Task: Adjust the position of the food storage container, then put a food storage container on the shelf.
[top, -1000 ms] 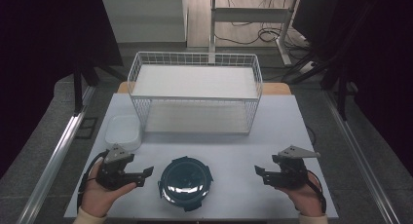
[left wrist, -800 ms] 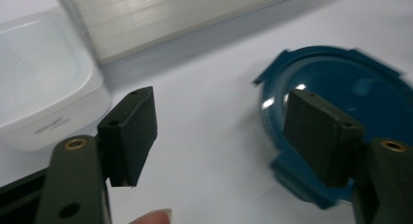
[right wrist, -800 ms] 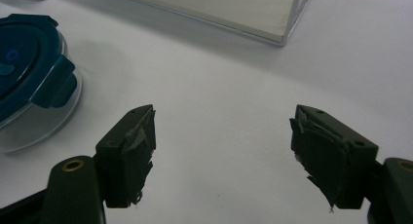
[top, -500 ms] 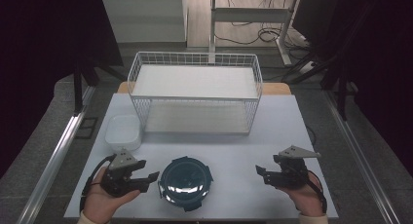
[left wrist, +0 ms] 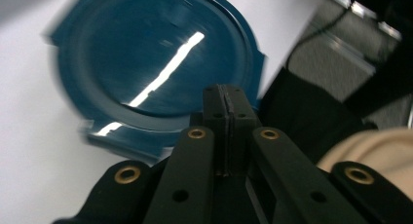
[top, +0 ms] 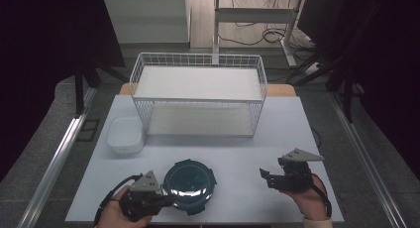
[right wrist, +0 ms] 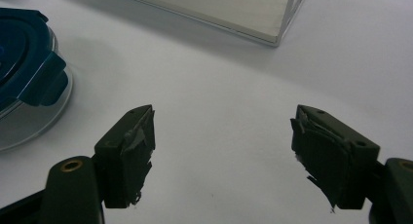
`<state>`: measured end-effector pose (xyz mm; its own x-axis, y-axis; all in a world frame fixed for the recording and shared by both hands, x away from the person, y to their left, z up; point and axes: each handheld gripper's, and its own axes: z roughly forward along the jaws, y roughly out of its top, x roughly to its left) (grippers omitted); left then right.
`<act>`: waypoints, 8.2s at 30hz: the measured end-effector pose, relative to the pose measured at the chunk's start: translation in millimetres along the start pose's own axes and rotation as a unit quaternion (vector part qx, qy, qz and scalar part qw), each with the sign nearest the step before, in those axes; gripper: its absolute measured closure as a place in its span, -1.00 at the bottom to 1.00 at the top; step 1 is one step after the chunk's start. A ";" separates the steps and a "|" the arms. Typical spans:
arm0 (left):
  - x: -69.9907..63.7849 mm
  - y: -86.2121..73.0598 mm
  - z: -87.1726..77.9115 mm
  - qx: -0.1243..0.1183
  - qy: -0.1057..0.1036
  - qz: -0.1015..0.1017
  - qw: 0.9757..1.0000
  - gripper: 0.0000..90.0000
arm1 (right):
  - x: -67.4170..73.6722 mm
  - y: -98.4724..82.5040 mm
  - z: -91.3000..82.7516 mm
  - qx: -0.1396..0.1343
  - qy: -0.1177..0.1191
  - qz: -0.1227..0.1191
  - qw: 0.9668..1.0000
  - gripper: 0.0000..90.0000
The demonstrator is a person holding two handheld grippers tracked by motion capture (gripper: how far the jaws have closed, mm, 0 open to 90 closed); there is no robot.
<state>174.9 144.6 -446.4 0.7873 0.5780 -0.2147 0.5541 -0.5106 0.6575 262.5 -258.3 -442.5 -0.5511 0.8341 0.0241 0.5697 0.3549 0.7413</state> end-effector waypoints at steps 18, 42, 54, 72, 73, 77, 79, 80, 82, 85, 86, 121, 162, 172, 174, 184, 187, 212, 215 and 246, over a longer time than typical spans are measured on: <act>-8.1 -15.0 34.6 0.065 -0.007 0.025 0.998 1.00 | -1.3 -1.9 3.0 0.000 -0.021 -0.002 1.000 -0.50; 32.1 10.4 54.1 0.032 0.005 -0.009 0.999 1.00 | 2.2 -1.1 4.4 -0.006 -0.029 -0.005 1.000 -0.50; 49.7 -0.8 6.7 -0.017 0.064 -0.079 0.995 1.00 | -0.8 -1.9 3.6 -0.007 -0.033 0.000 0.999 -0.50; 98.4 8.3 35.6 0.016 0.093 -0.152 0.984 1.00 | -2.0 -4.8 8.0 0.006 -0.043 0.004 0.999 -0.49; 98.5 13.1 38.4 0.025 0.110 -0.149 0.982 1.00 | -2.7 -5.1 8.1 0.007 -0.042 0.003 0.999 -0.49; 104.4 16.6 39.9 0.017 0.104 -0.168 0.980 1.00 | -3.8 -5.9 8.8 0.009 -0.043 0.005 0.999 -0.49; 104.9 17.4 42.3 0.019 0.109 -0.169 0.979 1.00 | -3.6 -5.8 8.9 0.008 -0.044 0.005 0.999 -0.49; 105.5 18.0 44.5 0.027 0.113 -0.166 0.979 1.00 | -3.6 -5.8 8.9 0.008 -0.044 0.005 0.999 -0.49; 105.3 18.0 51.6 0.034 0.099 -0.169 0.980 1.00 | -3.1 -5.5 8.8 0.008 -0.043 0.004 0.999 -0.49; 102.3 18.9 53.2 0.038 0.085 -0.162 0.982 1.00 | -3.4 -5.2 8.5 0.008 -0.044 0.004 0.999 -0.49; 101.4 19.8 54.0 0.037 0.086 -0.162 0.982 1.00 | -3.7 -5.3 8.6 0.008 -0.044 0.004 0.999 -0.49; 73.6 41.2 28.3 -0.019 0.115 -0.118 0.986 0.66 | -2.1 -6.3 9.7 0.000 -0.024 0.002 1.000 -0.50; 79.6 13.3 -9.5 -0.106 0.104 -0.165 0.975 -0.54 | 13.7 9.4 5.0 -0.006 0.063 0.037 0.997 -0.53; 83.7 20.6 9.0 -0.105 0.080 -0.177 0.975 -0.54 | 24.6 15.7 21.0 0.021 0.095 0.039 0.995 -0.64; 82.6 22.8 10.9 -0.102 0.077 -0.175 0.976 -0.54 | 27.4 17.7 24.2 0.023 0.095 0.038 0.994 -0.66; 87.0 45.3 11.9 -0.115 0.064 -0.174 0.976 -0.53 | 39.5 44.5 35.1 0.020 0.112 0.036 0.993 -0.73; 90.7 53.1 16.4 -0.111 0.056 -0.173 0.977 -0.54 | 44.4 56.3 44.4 0.020 0.122 0.036 0.992 -0.74; 104.8 48.0 59.5 -0.085 -0.035 -0.226 0.970 -0.71 | 35.4 43.4 85.4 0.066 0.153 0.105 0.980 -0.83; 102.0 49.8 65.5 -0.084 -0.051 -0.229 0.968 -0.70 | 38.1 40.3 91.5 0.080 0.158 0.106 0.979 -0.84; 103.2 39.9 102.0 -0.036 -0.115 -0.305 0.945 -0.51 | 35.6 25.5 118.9 0.129 0.242 0.222 0.936 -0.61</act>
<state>305.8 118.9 -516.0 0.3691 0.5934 -0.7153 0.9107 -0.0771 0.4059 329.9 -169.4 -502.6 -0.4011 0.6569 0.6384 0.9020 0.1614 0.4005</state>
